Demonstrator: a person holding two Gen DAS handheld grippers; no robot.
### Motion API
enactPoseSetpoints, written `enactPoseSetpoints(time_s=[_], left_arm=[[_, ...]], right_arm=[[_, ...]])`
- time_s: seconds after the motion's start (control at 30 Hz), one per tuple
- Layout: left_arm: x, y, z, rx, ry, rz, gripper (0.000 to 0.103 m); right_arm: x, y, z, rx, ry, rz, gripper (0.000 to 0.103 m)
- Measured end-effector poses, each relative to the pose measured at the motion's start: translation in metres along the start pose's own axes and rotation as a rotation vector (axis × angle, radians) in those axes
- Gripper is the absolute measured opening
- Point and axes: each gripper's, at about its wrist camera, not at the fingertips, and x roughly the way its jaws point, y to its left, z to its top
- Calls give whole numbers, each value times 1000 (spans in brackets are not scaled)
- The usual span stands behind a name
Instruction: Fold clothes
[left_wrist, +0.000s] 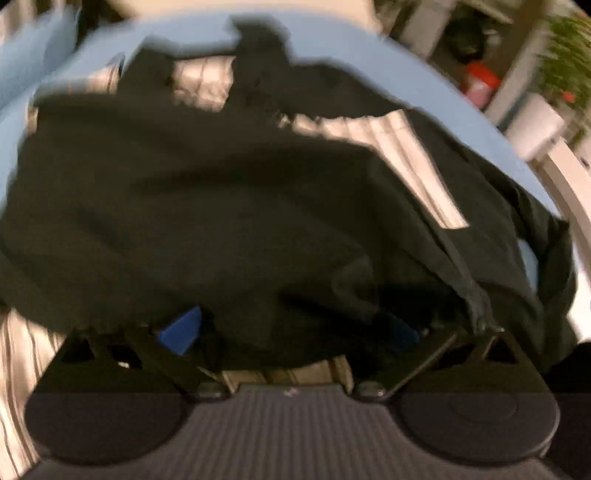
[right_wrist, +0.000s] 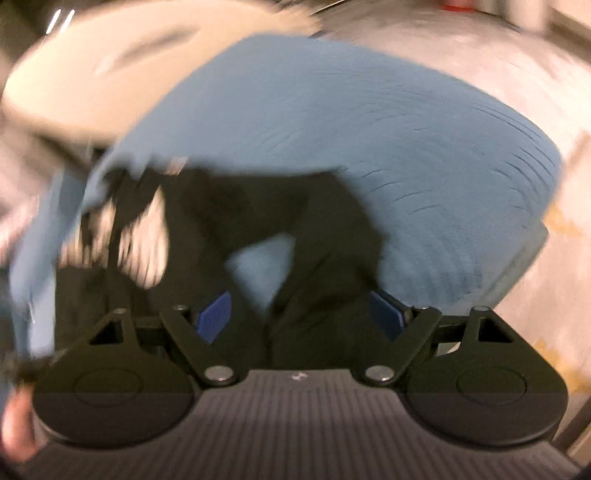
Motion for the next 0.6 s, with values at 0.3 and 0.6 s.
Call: enactPoseSetpoints(time_s=[0.3,0.6], left_arm=[[-29,27,3,-141,-74,-111,103],[-176,96,-15,-253,-286,-205,103]], right_arm=[[31,47,-5,-245,222,-128,20],[-95,67,40,-25,-57,544,15]])
